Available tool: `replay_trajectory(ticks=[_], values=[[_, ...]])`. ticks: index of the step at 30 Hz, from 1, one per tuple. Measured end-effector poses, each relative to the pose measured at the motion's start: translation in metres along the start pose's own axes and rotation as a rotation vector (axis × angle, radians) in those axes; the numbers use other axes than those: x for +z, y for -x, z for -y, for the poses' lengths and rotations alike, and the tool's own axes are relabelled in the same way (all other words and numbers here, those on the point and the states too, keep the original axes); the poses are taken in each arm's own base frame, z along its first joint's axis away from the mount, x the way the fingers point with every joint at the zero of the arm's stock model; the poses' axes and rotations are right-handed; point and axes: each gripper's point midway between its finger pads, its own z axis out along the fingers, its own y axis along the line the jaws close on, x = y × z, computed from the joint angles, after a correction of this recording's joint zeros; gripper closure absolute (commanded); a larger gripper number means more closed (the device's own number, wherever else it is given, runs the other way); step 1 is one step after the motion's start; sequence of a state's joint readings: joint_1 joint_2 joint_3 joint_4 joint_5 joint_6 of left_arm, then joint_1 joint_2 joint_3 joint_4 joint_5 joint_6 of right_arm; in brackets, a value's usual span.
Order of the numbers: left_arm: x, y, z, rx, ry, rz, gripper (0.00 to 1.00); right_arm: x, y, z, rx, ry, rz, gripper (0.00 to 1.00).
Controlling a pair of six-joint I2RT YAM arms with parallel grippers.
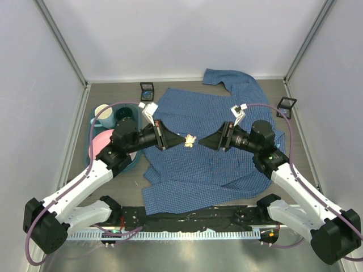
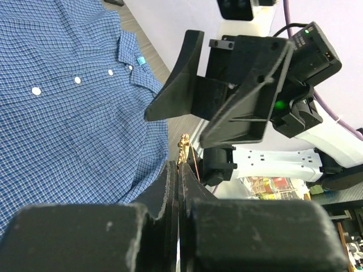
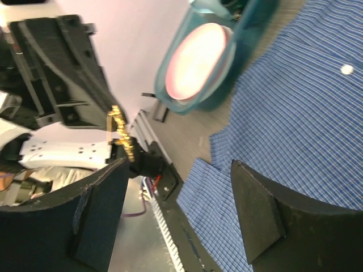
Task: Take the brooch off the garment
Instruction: Close the brooch.
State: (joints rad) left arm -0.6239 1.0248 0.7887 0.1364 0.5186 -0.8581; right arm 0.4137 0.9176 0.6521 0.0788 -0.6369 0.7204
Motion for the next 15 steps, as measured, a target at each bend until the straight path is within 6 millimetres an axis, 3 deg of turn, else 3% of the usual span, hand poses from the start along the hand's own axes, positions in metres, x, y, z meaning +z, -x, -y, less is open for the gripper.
replay_trajectory(ticks=[8, 15], values=[[-0.011, 0.0, 0.005, 0.005, -0.004, 0.014, 1.0, 0.006, 0.001, -0.057, -0.002, 0.199, 0.009, 0.25], [-0.012, -0.003, 0.005, -0.024, -0.002, -0.005, 1.0, 0.014, -0.006, -0.075, -0.008, 0.263, -0.009, 0.33]])
